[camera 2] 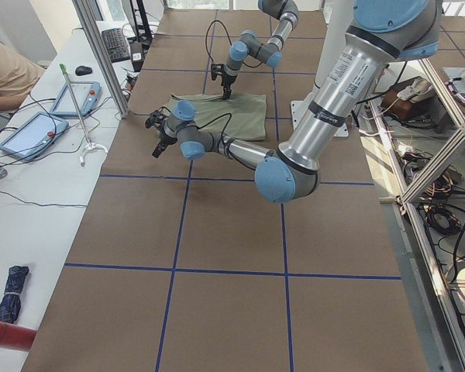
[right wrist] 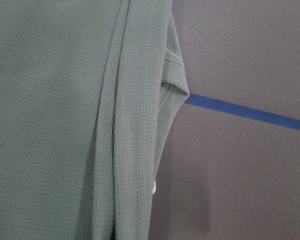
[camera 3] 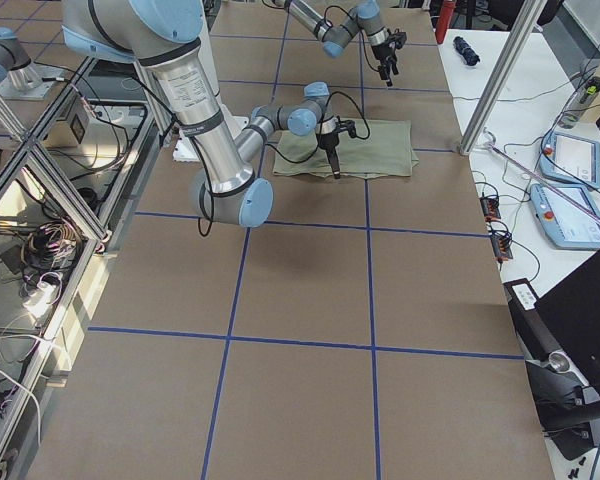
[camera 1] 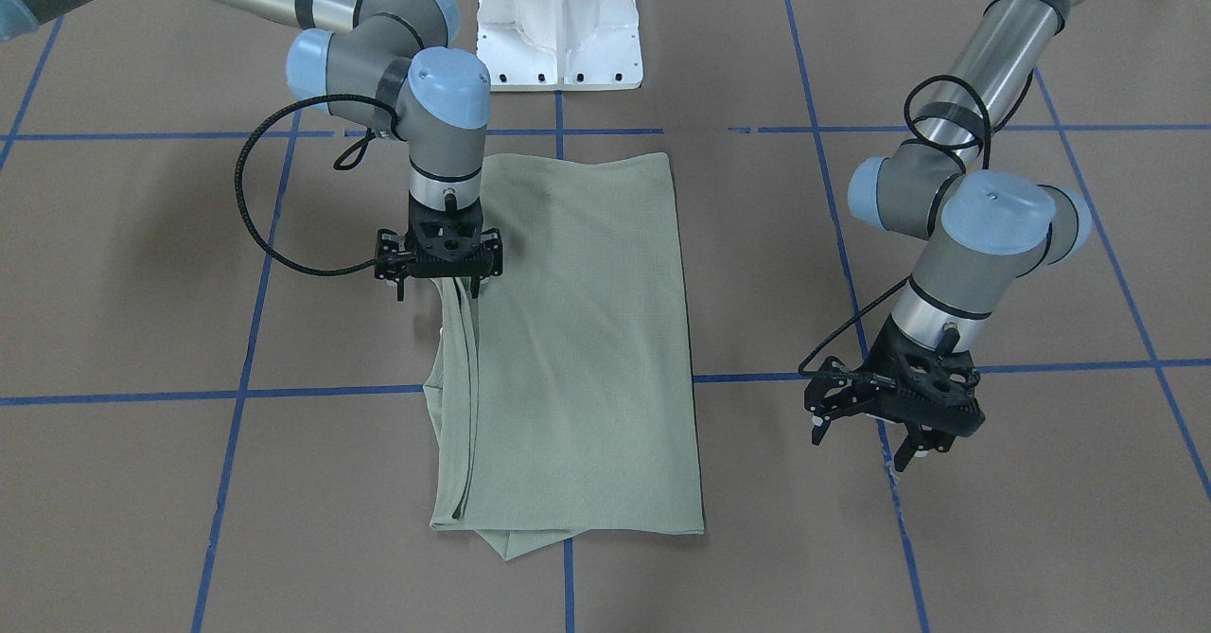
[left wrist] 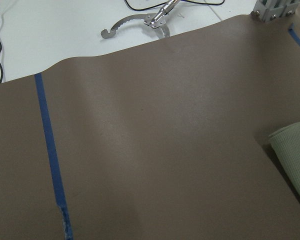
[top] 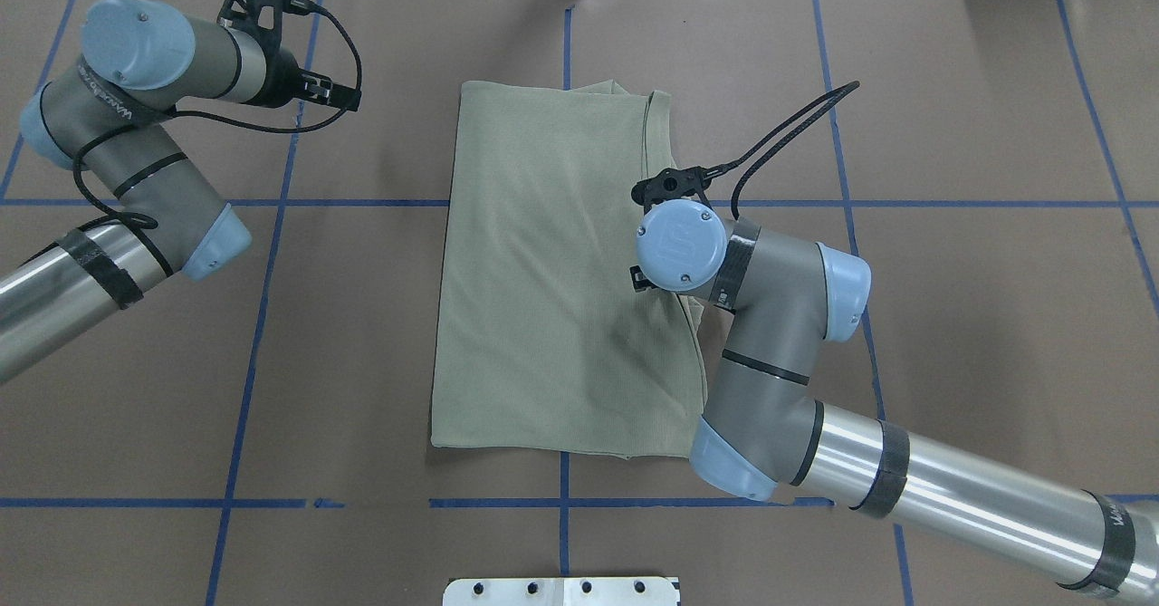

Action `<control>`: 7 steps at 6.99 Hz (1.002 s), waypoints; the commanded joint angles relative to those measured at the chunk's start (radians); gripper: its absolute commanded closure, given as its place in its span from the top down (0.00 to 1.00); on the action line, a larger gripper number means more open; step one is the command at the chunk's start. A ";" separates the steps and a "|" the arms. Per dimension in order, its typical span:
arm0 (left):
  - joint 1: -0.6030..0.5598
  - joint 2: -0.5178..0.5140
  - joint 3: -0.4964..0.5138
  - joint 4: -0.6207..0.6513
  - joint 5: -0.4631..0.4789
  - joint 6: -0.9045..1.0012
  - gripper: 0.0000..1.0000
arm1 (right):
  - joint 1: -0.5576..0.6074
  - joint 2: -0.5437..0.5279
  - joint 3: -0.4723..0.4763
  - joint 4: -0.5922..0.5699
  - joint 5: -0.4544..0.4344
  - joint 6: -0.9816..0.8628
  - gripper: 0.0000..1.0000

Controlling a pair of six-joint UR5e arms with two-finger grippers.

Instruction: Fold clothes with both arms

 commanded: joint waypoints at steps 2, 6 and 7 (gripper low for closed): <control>0.000 0.000 0.000 -0.002 0.000 0.000 1.00 | 0.077 -0.036 -0.004 -0.008 0.045 -0.118 1.00; 0.018 0.000 -0.046 0.014 -0.002 -0.049 1.00 | 0.149 -0.086 0.019 0.126 0.120 -0.131 1.00; 0.035 0.000 -0.078 0.015 -0.047 -0.120 1.00 | 0.158 -0.090 0.021 0.236 0.175 -0.072 1.00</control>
